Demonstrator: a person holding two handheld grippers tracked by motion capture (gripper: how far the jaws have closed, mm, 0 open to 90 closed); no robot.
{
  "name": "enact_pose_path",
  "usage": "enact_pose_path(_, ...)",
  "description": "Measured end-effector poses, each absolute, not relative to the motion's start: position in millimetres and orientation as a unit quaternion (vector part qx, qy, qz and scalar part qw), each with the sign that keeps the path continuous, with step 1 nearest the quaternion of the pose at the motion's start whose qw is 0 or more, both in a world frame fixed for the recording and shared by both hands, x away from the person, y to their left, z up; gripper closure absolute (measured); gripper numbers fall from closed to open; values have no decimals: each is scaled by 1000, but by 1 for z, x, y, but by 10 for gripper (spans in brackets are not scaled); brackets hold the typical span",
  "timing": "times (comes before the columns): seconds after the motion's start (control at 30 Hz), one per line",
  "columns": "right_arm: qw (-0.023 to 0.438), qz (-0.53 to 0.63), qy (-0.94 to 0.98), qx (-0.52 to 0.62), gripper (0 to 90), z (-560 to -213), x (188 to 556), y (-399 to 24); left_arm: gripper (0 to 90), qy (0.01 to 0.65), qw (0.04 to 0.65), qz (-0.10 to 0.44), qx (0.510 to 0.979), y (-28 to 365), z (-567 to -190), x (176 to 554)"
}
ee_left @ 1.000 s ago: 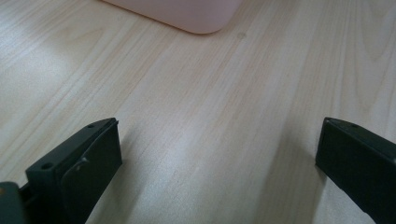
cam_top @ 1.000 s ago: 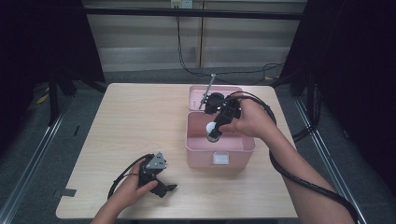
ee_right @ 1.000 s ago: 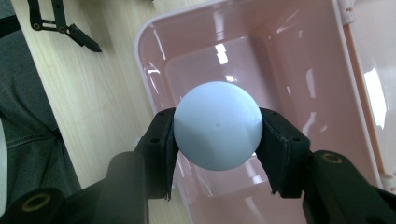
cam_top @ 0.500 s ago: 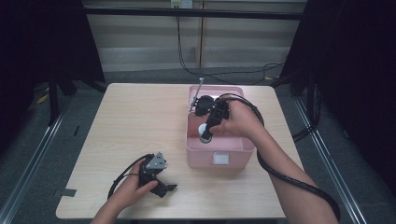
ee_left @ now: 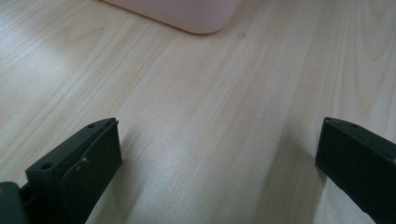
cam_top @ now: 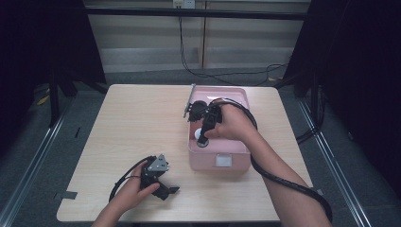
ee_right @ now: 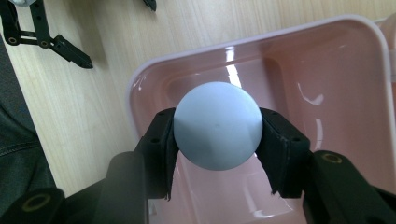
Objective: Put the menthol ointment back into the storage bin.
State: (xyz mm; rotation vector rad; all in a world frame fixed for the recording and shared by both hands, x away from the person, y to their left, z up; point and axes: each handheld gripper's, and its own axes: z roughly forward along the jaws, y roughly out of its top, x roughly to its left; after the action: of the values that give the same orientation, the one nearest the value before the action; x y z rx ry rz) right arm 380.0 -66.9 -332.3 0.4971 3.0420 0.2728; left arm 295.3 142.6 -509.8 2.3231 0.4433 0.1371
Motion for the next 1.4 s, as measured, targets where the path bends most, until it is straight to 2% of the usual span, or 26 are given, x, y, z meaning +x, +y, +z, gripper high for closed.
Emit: enact_pose_path(1.4,12,88,985,148,503,-380,390,-53,0,173,377,54,908,143,-510,295)
